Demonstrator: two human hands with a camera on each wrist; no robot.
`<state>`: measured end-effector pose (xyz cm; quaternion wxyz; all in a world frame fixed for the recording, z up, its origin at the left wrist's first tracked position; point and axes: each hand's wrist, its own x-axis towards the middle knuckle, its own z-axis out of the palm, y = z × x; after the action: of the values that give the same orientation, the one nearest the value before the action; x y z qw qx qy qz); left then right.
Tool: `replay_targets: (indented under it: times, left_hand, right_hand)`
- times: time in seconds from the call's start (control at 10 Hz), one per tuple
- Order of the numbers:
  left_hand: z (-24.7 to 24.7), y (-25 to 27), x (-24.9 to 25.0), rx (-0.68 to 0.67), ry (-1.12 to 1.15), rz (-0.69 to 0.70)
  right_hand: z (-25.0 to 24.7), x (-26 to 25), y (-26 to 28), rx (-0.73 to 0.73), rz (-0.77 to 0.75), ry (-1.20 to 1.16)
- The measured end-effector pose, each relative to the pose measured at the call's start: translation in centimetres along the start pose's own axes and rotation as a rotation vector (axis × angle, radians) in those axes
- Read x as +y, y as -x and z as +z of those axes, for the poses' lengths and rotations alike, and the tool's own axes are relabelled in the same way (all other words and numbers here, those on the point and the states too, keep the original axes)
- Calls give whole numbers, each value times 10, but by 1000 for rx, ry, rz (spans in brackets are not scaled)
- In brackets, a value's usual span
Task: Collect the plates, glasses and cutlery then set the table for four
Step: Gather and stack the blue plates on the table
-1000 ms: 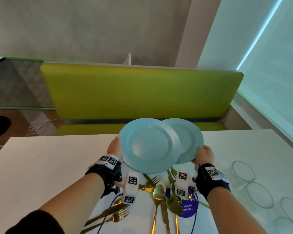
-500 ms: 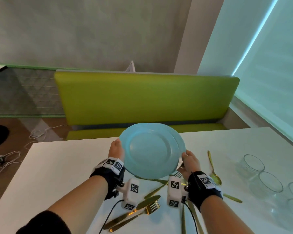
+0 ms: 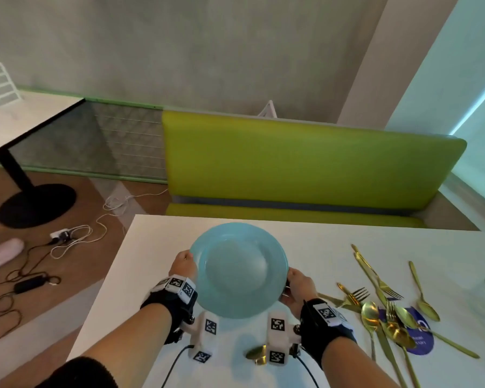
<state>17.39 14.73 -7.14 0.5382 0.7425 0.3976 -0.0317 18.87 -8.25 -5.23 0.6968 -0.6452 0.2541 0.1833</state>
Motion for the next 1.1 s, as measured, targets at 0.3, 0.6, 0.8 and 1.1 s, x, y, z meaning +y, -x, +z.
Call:
replay_targets:
  times: [0.3, 0.6, 0.8, 1.1]
  left_hand:
    - [-59, -31, -62, 80, -15, -135]
    - [-83, -52, -74, 80, -139, -176]
    - [-98, -64, -66, 74, -177, -171]
    - [-110, -84, -40, 109, -87, -221]
  right_hand:
    - [69, 43, -18, -169, 68, 335]
    - [117, 53, -31, -176, 39, 608]
    - [142, 47, -40, -166, 39, 605]
    - [162, 17, -33, -169, -67, 874]
